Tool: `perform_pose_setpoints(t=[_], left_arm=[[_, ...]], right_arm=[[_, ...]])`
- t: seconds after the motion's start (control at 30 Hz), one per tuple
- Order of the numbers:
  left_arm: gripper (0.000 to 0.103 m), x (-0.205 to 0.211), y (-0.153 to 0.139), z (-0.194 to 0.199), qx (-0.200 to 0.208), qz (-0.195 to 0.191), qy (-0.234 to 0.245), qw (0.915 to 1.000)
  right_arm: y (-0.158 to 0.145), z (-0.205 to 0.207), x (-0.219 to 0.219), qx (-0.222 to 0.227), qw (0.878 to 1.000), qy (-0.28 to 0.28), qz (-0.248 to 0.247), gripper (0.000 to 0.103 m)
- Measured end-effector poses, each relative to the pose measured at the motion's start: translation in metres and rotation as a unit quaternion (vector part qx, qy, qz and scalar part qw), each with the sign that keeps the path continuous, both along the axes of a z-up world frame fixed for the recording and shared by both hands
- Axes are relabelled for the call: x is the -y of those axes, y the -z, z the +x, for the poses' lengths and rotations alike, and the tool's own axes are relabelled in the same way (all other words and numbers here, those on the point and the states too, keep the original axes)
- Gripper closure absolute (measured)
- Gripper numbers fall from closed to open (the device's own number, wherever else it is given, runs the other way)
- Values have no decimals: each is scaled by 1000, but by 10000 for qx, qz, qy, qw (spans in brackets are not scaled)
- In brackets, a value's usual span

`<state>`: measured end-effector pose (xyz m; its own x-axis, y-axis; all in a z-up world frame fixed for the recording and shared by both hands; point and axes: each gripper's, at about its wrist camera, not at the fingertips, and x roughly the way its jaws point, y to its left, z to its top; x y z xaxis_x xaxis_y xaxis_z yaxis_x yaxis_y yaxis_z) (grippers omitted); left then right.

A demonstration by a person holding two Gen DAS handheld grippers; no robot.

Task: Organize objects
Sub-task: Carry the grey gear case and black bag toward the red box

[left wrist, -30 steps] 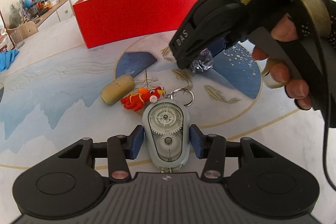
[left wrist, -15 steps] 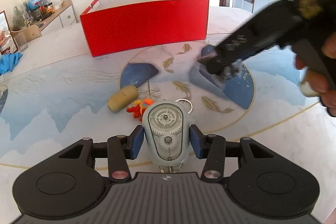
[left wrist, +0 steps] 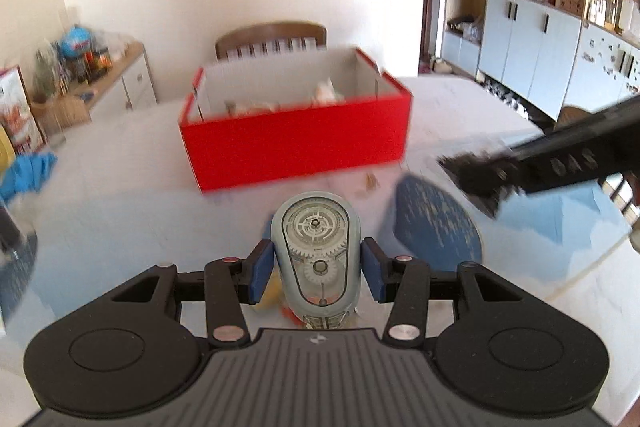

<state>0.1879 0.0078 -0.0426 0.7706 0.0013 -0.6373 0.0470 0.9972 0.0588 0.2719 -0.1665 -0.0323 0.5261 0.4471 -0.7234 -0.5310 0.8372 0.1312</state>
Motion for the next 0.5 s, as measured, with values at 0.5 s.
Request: perform_pose_setpoints(t=[0.5], left_arm=[[57,-55,-70,102,507,-24,64,9987]], right_arm=[[-44,65,-19,281,9991,137,284,70]])
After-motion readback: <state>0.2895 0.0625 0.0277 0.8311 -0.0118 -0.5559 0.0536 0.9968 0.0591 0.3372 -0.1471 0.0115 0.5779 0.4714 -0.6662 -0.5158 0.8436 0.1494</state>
